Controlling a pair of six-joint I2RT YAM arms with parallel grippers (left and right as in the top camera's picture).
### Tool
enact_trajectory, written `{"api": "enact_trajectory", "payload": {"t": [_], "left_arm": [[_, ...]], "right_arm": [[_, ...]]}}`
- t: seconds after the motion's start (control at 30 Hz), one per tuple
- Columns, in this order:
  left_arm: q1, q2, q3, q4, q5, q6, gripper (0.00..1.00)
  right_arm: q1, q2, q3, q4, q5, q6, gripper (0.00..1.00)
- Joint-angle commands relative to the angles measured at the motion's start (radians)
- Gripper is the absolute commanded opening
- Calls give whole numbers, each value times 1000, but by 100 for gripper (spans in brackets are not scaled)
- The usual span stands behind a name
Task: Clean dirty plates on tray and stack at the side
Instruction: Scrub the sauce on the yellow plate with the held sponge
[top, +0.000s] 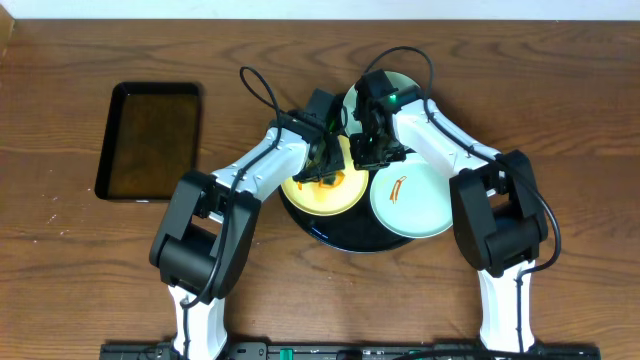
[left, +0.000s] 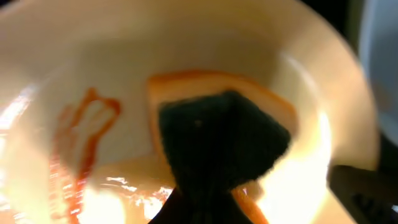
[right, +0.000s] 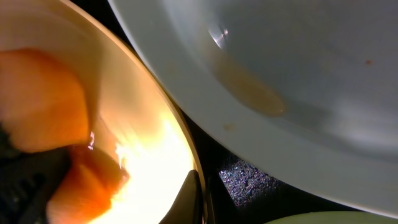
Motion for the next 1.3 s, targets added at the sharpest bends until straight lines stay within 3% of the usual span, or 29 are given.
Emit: {"api": "enact_trajectory", "payload": {"t": [0.0, 0.23, 0.47, 0.93, 1.27], "left_arm": [[11, 25, -12, -90, -231, 41, 7], [10, 18, -6, -173, -479, 134, 7], [10, -64, 40, -202, -520, 133, 7], [10, -81, 24, 4, -96, 42, 7], [14, 19, 22, 47, -86, 16, 8]], "right_arm": [[6, 5, 18, 3, -49, 17, 1], [6, 5, 18, 2, -45, 17, 1], [6, 5, 18, 2, -42, 17, 1], [6, 5, 18, 2, -42, 17, 1], [6, 5, 18, 2, -42, 17, 1]]}}
